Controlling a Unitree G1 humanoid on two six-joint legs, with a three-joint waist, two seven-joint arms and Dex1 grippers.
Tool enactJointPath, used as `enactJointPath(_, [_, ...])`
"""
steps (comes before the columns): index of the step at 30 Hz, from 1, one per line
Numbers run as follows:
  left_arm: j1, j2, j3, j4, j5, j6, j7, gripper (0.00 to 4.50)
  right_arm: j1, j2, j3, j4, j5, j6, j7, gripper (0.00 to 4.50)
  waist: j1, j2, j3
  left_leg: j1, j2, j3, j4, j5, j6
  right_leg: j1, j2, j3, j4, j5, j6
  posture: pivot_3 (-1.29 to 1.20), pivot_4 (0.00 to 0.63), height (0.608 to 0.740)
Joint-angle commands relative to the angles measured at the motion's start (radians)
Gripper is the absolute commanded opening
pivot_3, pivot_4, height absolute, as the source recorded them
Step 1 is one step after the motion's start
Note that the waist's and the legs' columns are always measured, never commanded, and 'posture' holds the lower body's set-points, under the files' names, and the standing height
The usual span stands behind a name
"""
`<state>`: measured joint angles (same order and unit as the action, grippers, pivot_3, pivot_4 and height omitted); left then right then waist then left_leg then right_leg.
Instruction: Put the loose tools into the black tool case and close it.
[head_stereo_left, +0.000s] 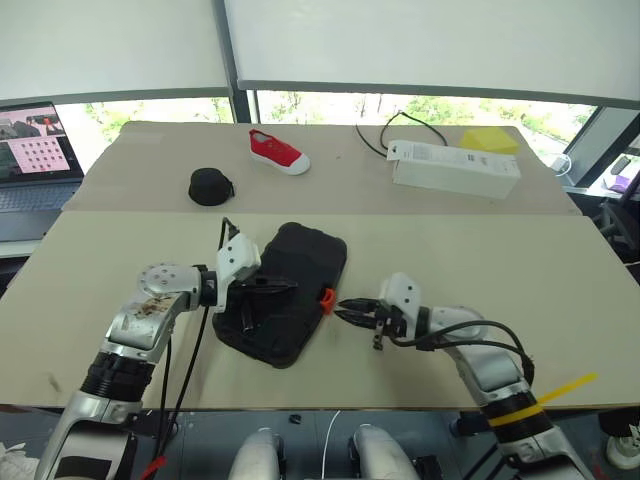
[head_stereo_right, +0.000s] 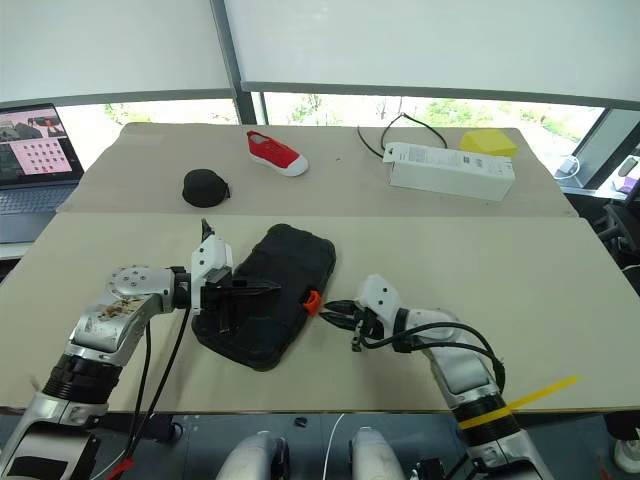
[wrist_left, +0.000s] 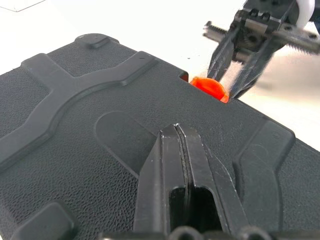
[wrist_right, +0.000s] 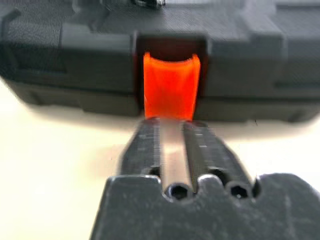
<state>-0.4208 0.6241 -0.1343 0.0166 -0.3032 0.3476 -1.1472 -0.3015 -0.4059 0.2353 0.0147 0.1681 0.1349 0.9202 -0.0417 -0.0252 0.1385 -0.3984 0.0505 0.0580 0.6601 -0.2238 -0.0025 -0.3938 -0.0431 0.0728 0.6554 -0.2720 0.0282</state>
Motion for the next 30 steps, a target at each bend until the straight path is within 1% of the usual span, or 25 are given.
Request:
enactJointPath(1, [0.05,0.003,-0.056,0.064,0.035,0.052,-0.001,0.0,-0.03,0.015,0.002,0.006,-0.005,-0.036,-0.004,0.12,0.0,0.0,0.0,0.0,0.0,0.0,0.0,0.0,0.0,0.0,0.0,0.0,0.0,0.0,0.0,0.0,0.15,0.74])
enactJointPath(7, [0.046,-0.005,-0.066,0.071,0.042,0.056,0.005,0.0,-0.061,0.041,0.007,0.032,0.004,-0.039,0.011,0.12,-0.001,0.0,0.0,0.001,0.0,0.0,0.0,0.0,0.0,0.0,0.0,0.0,0.0,0.0,0.0,0.0,0.15,0.74])
enactJointPath(23, [0.044,-0.004,-0.072,0.084,0.051,0.067,0.012,0.0,-0.071,0.1,0.042,0.013,0.017,0.012,0.031,0.12,-0.005,0.0,0.0,0.002,0.001,0.0,0.0,0.0,0.0,0.001,0.001,0.0,0.001,-0.001,-0.001,0.0,0.15,0.74])
enactJointPath(30, [0.061,-0.001,-0.068,0.08,0.049,0.065,0.016,0.0,-0.072,0.088,0.031,0.031,0.005,-0.011,0.033,0.12,-0.004,0.0,0.0,0.003,0.001,0.0,0.0,0.0,0.0,0.001,0.001,0.0,0.001,-0.001,-0.002,0.0,0.15,0.74])
